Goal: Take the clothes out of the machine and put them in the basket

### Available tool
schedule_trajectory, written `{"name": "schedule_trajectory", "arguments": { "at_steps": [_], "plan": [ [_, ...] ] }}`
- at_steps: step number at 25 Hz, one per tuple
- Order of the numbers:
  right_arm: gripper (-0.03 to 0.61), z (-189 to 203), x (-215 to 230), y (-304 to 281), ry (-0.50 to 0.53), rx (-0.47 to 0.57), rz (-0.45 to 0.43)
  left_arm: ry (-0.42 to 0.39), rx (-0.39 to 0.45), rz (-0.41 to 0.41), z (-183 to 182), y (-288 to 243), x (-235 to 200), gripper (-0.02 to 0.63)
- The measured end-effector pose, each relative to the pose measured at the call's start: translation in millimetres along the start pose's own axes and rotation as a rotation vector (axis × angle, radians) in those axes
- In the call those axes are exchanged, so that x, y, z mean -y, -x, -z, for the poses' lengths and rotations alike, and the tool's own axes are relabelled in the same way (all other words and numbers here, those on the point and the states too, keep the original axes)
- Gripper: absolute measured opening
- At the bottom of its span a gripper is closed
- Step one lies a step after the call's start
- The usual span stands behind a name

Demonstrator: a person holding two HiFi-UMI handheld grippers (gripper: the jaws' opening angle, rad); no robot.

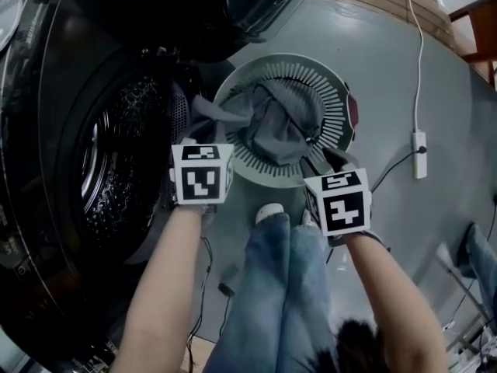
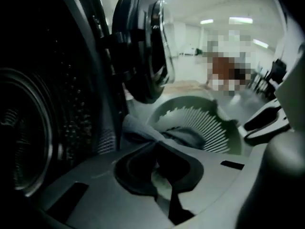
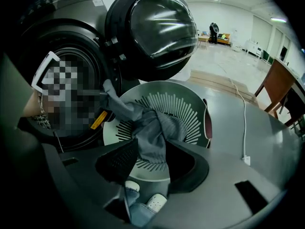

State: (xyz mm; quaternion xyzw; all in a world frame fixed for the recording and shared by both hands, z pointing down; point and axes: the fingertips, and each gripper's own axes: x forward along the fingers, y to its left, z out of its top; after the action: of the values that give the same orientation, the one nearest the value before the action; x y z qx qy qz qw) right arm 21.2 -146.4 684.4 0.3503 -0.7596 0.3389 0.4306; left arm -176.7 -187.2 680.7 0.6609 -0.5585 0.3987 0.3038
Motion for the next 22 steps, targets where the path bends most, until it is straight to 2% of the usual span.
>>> {"name": "schedule_trajectory", "arguments": {
  "at_steps": [2,3,4,6,7,8,9,14,18,22],
  "plan": [
    [0.181,0,3,7,-0.003,0.002,0.004,0.113,0.099,0.26,-23,11,48,0.012],
    [0.178,-1,5,12,-0.008,0.005,0.007,0.177,0.14,0.345,-34,18,65,0.012],
    [0.176,-3,7,17,-0.014,0.01,0.011,0.227,0.164,0.379,-42,23,74,0.012],
    [0.175,-5,11,28,-0.032,0.023,0.02,0.257,0.159,0.35,-48,29,81,0.014],
    [0.173,-7,13,35,-0.039,0.03,0.025,0.249,0.141,0.331,-49,31,85,0.075],
    [0.175,-9,15,42,-0.044,0.039,0.029,0.238,0.121,0.323,-50,33,90,0.255],
    [0.173,-12,16,49,-0.048,0.047,0.033,0.225,0.101,0.32,-50,37,96,0.384],
    [0.173,-23,14,89,-0.071,0.084,0.046,0.123,0.057,0.239,-51,69,102,0.394],
    [0.173,-31,12,123,-0.092,0.108,0.057,0.112,0.055,0.184,-56,96,99,0.394],
    [0.173,-39,5,156,-0.095,0.122,0.053,0.103,0.054,0.161,-61,128,97,0.393]
  ]
}}
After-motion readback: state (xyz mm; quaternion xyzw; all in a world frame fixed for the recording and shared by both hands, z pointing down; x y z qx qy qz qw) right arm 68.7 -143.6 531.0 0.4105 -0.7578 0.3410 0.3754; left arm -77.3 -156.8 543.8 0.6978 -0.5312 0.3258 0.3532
